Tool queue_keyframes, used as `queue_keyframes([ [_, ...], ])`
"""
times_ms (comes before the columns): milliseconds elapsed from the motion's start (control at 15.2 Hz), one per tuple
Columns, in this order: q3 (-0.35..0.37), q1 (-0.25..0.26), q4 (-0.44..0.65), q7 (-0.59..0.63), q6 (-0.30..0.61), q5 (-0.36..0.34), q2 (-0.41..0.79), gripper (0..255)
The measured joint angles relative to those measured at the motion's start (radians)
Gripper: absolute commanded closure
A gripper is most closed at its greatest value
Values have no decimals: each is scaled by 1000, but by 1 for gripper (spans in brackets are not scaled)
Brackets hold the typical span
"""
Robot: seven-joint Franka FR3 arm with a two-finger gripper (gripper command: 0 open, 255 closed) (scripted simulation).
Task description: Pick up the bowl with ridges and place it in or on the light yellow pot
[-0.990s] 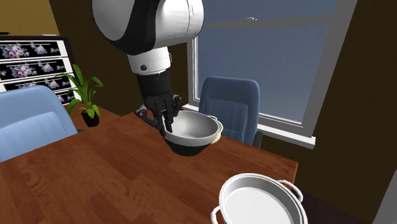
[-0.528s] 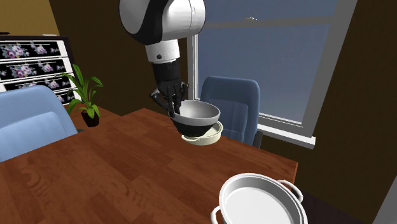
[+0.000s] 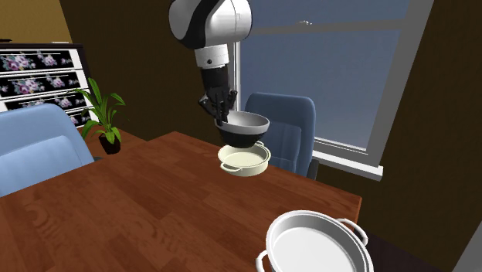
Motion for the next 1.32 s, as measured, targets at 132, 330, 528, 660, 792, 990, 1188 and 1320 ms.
queue_keyframes([
  [132,-11,-16,85,-32,-33,3,48,255],
  [330,-26,-40,224,-77,-72,9,144,255],
  [528,-31,-51,243,-92,-59,10,174,255],
  [660,-32,-52,229,-92,-37,9,182,255],
  [792,-32,-52,219,-89,-17,8,193,255],
  [990,-32,-51,197,-84,18,6,206,255],
  [1188,-33,-52,181,-81,51,4,224,255],
  [1320,-33,-52,173,-78,73,3,238,255],
])
